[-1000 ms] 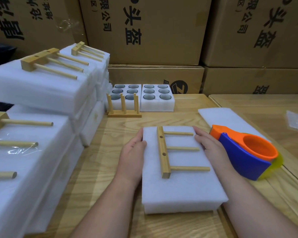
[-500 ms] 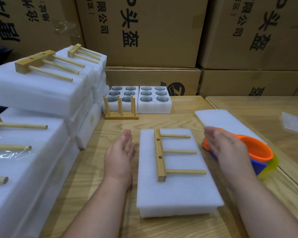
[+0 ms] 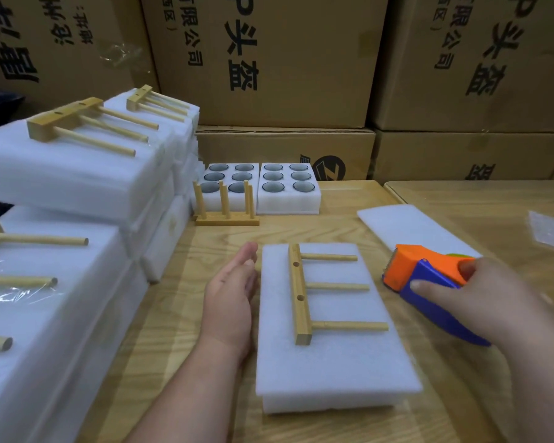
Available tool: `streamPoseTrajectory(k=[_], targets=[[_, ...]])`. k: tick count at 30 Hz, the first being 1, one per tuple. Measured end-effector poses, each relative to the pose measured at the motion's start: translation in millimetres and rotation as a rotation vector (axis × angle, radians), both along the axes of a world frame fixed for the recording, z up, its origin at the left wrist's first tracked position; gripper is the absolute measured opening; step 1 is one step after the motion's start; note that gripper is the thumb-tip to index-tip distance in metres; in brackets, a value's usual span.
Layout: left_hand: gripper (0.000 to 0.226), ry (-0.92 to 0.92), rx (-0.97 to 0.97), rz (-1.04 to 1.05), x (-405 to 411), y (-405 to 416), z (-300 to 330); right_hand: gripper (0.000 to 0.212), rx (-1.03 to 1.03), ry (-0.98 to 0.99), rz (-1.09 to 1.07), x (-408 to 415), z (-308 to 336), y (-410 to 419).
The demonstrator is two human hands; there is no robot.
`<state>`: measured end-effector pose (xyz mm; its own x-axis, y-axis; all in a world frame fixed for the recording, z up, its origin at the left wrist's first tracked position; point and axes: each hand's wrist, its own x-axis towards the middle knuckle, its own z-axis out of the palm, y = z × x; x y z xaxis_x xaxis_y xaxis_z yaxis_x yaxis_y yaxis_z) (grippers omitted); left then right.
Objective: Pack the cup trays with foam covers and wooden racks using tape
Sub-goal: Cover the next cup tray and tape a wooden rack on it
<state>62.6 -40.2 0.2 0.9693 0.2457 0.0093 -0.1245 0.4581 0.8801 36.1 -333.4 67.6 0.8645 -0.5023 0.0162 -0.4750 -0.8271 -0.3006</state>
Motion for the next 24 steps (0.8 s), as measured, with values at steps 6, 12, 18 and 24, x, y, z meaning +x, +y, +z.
streamPoseTrajectory(k=[6,12,18,24], targets=[[0.028,0.004,-0.054,-0.016,7.3,4.1,5.5,0.048,-0.145,0.123,0.057,2.0,-2.3,-6.7],[0.035,-0.185,0.043,0.042,14.1,7.0,33.7,0.043,0.058,-0.281,0.104,4.3,26.2,0.6],[0.028,-0.446,0.265,0.085,4.6,12.3,75.6,0.035,0.171,-0.545,0.568,18.4,67.8,16.0],[0.046,-0.635,0.424,0.036,-12.4,25.3,105.6,0.051,0.376,-0.728,0.806,46.5,36.6,49.6]])
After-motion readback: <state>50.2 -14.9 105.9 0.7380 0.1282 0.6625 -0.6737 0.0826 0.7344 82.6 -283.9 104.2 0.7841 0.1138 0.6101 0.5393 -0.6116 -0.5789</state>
